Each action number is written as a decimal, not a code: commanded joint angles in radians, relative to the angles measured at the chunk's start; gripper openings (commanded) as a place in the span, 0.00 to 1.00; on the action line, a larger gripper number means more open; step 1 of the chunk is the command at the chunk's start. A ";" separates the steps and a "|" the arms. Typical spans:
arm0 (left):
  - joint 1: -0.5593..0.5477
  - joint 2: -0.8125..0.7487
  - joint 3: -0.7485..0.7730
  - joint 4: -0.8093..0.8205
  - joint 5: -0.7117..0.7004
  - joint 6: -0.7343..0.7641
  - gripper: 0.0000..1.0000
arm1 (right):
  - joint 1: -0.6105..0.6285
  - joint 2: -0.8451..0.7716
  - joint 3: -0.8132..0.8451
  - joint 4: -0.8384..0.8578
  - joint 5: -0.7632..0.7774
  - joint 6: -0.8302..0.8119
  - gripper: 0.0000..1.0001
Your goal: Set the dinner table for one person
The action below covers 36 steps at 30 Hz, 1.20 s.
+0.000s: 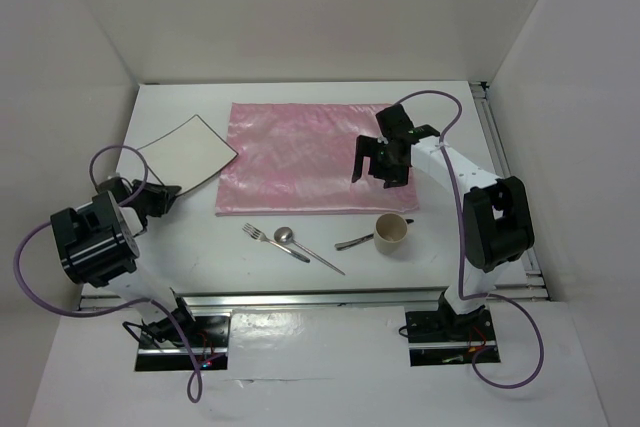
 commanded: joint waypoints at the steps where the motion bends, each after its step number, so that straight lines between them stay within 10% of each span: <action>1: -0.002 -0.045 0.057 -0.045 0.022 0.059 0.00 | 0.011 0.002 0.044 -0.003 0.020 -0.014 1.00; 36: -0.061 -0.250 0.393 -0.042 0.426 -0.073 0.00 | 0.011 -0.105 0.015 -0.040 0.058 0.014 1.00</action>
